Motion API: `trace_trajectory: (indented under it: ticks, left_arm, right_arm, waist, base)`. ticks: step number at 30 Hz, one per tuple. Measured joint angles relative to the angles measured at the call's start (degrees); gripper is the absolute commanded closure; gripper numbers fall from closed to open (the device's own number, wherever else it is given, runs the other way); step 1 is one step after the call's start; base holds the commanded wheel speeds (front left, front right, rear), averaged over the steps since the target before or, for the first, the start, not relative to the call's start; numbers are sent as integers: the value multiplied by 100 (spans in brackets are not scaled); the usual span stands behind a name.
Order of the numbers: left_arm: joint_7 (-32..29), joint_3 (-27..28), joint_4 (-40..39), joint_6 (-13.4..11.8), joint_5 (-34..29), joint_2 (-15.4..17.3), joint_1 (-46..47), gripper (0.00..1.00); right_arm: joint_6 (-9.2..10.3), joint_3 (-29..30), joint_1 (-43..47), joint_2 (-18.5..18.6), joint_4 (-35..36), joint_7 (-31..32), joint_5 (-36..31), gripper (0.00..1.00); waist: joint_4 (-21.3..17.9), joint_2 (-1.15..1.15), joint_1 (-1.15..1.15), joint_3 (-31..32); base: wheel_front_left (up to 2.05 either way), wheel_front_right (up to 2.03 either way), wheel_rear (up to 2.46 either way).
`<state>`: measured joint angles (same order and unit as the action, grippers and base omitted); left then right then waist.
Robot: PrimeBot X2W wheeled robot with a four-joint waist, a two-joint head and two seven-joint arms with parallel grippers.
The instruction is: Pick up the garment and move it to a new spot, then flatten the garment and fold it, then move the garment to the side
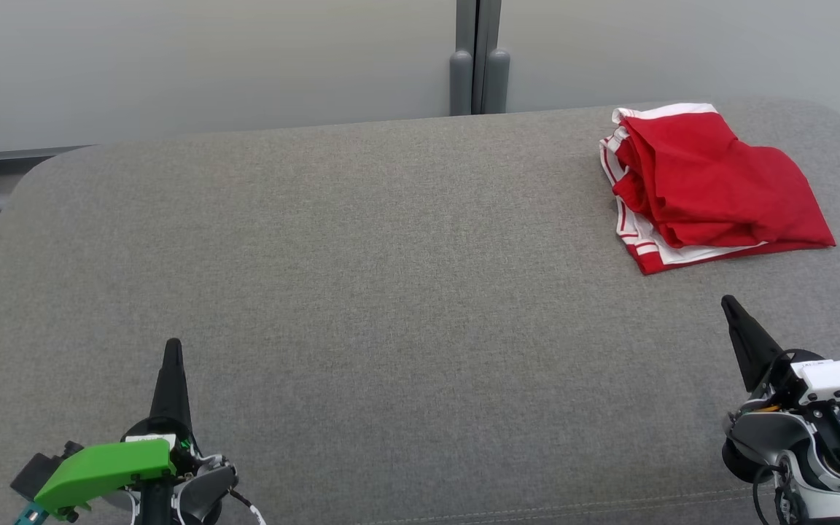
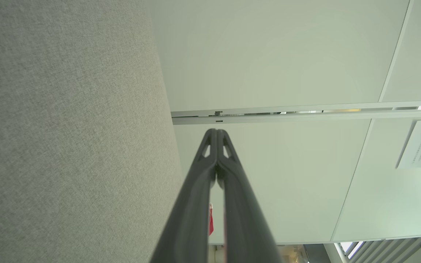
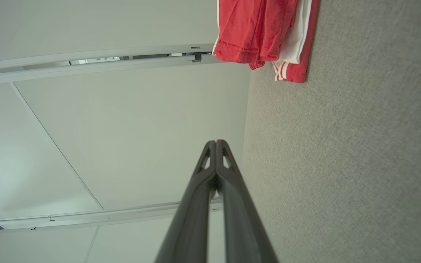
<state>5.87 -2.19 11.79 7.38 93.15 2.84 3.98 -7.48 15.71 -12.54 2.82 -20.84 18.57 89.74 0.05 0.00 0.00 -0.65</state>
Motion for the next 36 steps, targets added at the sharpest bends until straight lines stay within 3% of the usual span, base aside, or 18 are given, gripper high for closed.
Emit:
trace_trajectory:
  ticks: [36]
  left_arm:
    - [0, -1, 0, 1, 0, -1, 2, 100]
  right_arm:
    - [0, 1, -1, -1, -1, 0, 0, 100]
  waist:
    - [0, 0, 0, 0]
  base:
    - [0, 0, 0]
